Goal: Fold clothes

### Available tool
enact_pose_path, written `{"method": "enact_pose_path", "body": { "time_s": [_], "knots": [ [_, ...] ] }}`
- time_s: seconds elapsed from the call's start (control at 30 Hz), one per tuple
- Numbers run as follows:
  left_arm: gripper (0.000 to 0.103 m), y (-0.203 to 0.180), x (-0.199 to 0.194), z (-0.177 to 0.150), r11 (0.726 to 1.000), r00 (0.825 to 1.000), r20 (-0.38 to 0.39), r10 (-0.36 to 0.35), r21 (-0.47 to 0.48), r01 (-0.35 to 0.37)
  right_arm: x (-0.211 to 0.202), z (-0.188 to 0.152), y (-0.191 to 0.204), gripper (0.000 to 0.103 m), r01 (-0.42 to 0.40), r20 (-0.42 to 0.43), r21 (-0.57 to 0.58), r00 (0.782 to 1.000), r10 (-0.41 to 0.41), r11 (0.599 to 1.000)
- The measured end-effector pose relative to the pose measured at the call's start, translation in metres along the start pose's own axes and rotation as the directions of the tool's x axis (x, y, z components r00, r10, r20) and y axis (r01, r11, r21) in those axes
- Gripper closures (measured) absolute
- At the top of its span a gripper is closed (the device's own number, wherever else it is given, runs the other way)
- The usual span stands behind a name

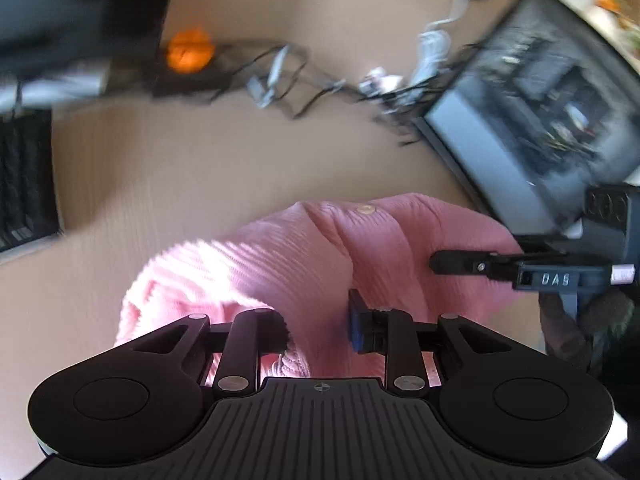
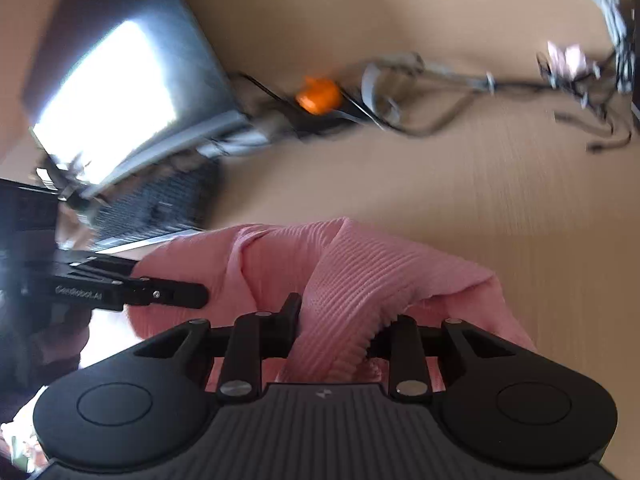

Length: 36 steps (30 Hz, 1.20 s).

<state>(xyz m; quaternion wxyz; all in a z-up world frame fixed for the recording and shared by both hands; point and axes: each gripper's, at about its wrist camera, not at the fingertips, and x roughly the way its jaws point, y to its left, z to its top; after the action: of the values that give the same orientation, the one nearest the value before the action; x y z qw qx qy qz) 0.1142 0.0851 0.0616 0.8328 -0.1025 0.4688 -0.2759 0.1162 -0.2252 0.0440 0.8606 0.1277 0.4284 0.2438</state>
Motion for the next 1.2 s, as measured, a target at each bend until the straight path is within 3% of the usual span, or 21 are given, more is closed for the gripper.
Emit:
{"method": "enact_pose_path", "body": {
  "time_s": [0.13, 0.17, 0.2, 0.23, 0.3, 0.33, 0.4, 0.43, 0.5, 0.63, 0.7, 0.8, 0.87, 1.0, 1.13, 1.2],
  "knots": [
    [0.060, -0.005, -0.027, -0.024, 0.999, 1.000, -0.027, -0.004, 0.038, 0.005, -0.022, -0.028, 0.015, 0.075, -0.018, -0.048, 0.002, 0.999, 0.018, 1.000],
    [0.056, -0.002, -0.026, -0.034, 0.999, 0.999, -0.046, 0.002, 0.036, 0.000, -0.018, -0.037, 0.012, 0.067, -0.004, -0.082, 0.002, 0.997, 0.004, 1.000],
    [0.042, 0.004, -0.021, -0.042, 1.000, 0.997, -0.072, 0.012, 0.015, -0.011, -0.014, -0.046, 0.010, 0.056, 0.011, -0.117, 0.002, 0.993, -0.010, 1.000],
    [0.034, 0.009, -0.015, -0.050, 1.000, 0.995, -0.099, 0.023, -0.006, -0.023, -0.011, -0.054, 0.006, 0.053, 0.029, -0.146, 0.010, 0.989, -0.027, 1.000],
    [0.027, 0.022, -0.007, -0.056, 0.996, 0.993, -0.115, 0.025, -0.077, -0.034, -0.009, -0.061, -0.007, 0.050, 0.066, -0.175, 0.052, 0.983, -0.056, 0.996],
    [0.022, 0.027, -0.006, -0.056, 0.994, 0.995, -0.101, 0.011, -0.109, -0.022, -0.012, -0.059, -0.013, 0.047, 0.065, -0.158, 0.080, 0.986, -0.052, 0.995],
    [0.012, 0.033, -0.004, -0.053, 0.989, 0.997, -0.073, -0.011, -0.149, 0.000, -0.020, -0.050, -0.024, 0.025, 0.046, -0.095, 0.139, 0.995, -0.033, 0.989],
    [0.010, 0.035, -0.001, -0.050, 0.988, 0.998, -0.061, -0.018, -0.157, 0.008, -0.020, -0.046, -0.030, 0.022, 0.031, -0.071, 0.169, 0.997, -0.019, 0.985],
    [0.010, 0.035, 0.010, -0.044, 0.987, 0.998, -0.058, -0.006, -0.160, -0.003, -0.013, -0.039, -0.043, 0.020, 0.003, -0.042, 0.237, 0.999, 0.007, 0.971],
    [0.009, 0.033, 0.044, -0.030, 0.981, 0.996, -0.087, 0.016, -0.192, -0.033, 0.029, -0.026, -0.059, 0.020, -0.065, -0.094, 0.333, 0.990, 0.101, 0.941],
    [0.009, 0.026, 0.051, -0.018, 0.979, 0.999, -0.048, 0.025, -0.203, -0.034, 0.041, -0.006, -0.055, 0.020, -0.071, -0.078, 0.277, 0.992, 0.096, 0.958],
    [0.009, 0.023, 0.047, 0.006, 0.972, 0.997, 0.068, 0.030, -0.235, -0.013, 0.040, 0.035, -0.047, 0.020, -0.049, 0.053, 0.168, 0.998, 0.041, 0.985],
    [0.009, 0.023, 0.045, 0.015, 0.977, 0.994, 0.071, 0.080, -0.202, -0.064, 0.037, 0.054, -0.046, 0.019, 0.001, 0.094, 0.099, 0.996, -0.010, 0.995],
    [0.009, 0.023, 0.029, 0.007, 0.983, 0.987, 0.018, 0.162, -0.091, -0.160, 0.024, 0.057, -0.052, 0.011, 0.079, 0.064, -0.001, 0.995, -0.078, 0.997],
    [0.005, 0.013, 0.005, 0.008, 0.989, 0.982, 0.129, 0.135, -0.077, -0.126, 0.013, 0.048, -0.053, 0.000, 0.228, 0.125, -0.048, 0.967, -0.220, 0.973],
    [0.003, 0.006, 0.016, 0.018, 0.983, 0.968, 0.179, 0.178, -0.079, -0.166, 0.024, 0.048, -0.044, 0.000, 0.308, 0.179, -0.081, 0.940, -0.290, 0.948]
  ]
}}
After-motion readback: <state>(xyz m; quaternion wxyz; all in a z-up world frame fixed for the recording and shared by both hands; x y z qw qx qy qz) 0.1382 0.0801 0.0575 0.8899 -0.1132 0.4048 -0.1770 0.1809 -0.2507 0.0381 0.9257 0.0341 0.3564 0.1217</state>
